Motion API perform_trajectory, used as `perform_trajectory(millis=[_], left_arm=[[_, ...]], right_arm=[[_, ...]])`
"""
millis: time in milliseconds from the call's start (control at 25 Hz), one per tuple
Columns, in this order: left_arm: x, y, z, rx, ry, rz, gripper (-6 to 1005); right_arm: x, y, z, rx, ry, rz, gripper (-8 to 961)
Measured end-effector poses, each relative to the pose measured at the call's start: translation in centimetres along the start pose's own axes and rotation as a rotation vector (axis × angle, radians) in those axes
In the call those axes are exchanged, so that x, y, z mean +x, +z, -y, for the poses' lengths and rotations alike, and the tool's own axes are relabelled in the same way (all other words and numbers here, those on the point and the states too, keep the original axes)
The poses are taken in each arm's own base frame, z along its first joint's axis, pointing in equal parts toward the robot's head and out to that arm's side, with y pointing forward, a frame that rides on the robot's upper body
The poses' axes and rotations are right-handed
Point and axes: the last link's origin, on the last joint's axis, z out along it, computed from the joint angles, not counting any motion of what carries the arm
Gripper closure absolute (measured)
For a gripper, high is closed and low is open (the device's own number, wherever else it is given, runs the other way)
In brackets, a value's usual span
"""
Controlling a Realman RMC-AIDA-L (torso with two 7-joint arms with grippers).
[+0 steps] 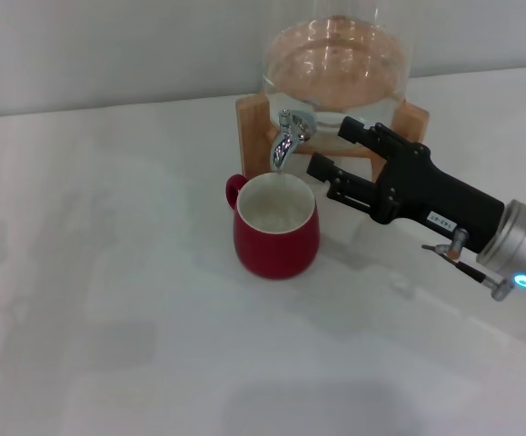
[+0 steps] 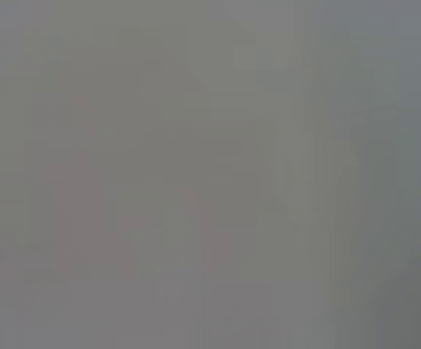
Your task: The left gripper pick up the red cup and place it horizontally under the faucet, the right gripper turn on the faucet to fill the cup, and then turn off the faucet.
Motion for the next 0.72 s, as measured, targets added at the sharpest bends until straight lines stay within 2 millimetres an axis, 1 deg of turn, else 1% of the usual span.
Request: perform_trajectory(millis=[400, 720], left_arm=[[0.0, 0.0, 0.1, 0.003, 0.003, 0.001, 577], [-0.1, 0.0, 0.2, 0.004, 0.005, 0.006, 577]], right_arm=[[-0.1, -1.1, -1.3, -0.055, 0.012, 0.036, 125], [0.4, -1.0, -2.3, -0.105, 0.028, 0.017, 126]])
